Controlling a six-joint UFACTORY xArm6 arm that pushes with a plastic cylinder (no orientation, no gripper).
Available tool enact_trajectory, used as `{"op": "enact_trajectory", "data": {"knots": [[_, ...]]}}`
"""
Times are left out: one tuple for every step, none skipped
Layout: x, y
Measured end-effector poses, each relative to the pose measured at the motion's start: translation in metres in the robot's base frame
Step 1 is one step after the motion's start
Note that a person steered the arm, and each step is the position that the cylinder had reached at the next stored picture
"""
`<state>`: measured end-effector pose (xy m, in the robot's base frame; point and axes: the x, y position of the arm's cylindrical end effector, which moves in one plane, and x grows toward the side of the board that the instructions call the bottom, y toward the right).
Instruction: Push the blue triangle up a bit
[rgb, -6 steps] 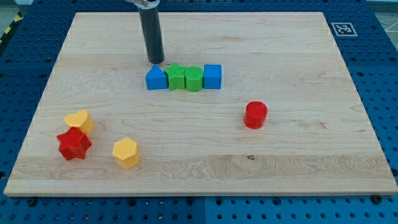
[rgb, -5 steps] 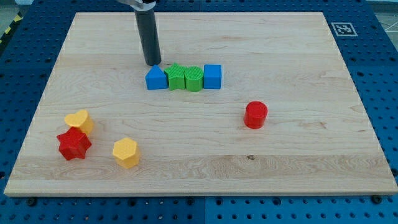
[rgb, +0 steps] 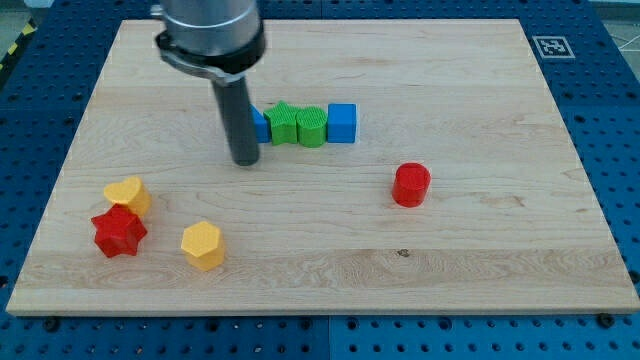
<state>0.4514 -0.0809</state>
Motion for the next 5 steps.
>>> {"op": "enact_trajectory", "data": {"knots": [[0.0,0.006],[0.0,-0.014],[-0.015,-0.023],[-0.021,-0.023],[-0.024,-0.028]]}}
